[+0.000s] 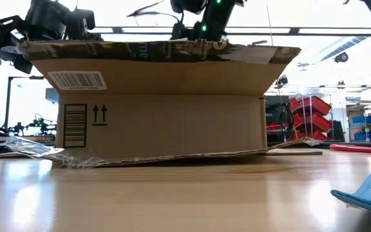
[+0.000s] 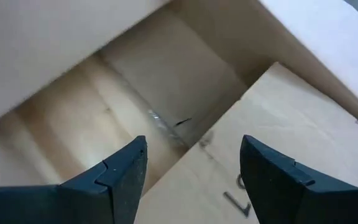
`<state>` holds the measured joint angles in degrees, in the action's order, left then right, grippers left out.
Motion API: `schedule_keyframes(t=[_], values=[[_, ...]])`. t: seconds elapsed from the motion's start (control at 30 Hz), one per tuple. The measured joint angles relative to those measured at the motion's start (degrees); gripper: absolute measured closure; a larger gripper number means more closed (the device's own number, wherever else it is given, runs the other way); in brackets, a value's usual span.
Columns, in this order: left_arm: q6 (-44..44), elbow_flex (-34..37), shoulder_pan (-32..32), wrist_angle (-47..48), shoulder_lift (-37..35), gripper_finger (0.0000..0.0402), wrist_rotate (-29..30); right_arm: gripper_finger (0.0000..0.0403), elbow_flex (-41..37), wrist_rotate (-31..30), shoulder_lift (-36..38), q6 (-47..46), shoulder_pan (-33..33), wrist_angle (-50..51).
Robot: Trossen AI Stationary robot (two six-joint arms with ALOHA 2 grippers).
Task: Unpack boxes
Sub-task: Break down the box using the red cutter
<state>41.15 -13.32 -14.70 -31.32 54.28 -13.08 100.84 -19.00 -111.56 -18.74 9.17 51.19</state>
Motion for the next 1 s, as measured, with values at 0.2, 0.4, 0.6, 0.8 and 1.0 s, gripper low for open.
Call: schedule_keyframes(t=[0.2, 0.4, 0.6, 0.8, 1.0], values=[[-0.2, 0.0, 0.0, 0.1, 0.0, 0.0244, 0.0, 0.0164, 0.0, 14.8, -1.8, 6.9, 0.6, -6.4], [-0.2, 0.0, 0.0, 0.4, 0.0, 0.0244, 0.0, 0.0199, 0.0, 15.0, -4.8, 9.2, 0.9, -6.1], [-0.2, 0.0, 0.0, 0.5, 0.0, 0.0244, 0.1, 0.0223, 0.0, 14.5, -5.8, 12.9, 1.0, -2.2], [-0.2, 0.0, 0.0, 0.7, 0.0, 0.0244, 0.1, 0.0234, 0.0, 11.4, -5.8, 17.5, 1.0, 4.3], [-0.3, 0.0, 0.0, 0.9, 0.0, 0.0244, 0.1, 0.0233, 0.0, 5.6, -5.4, 19.3, 1.0, 10.6]])
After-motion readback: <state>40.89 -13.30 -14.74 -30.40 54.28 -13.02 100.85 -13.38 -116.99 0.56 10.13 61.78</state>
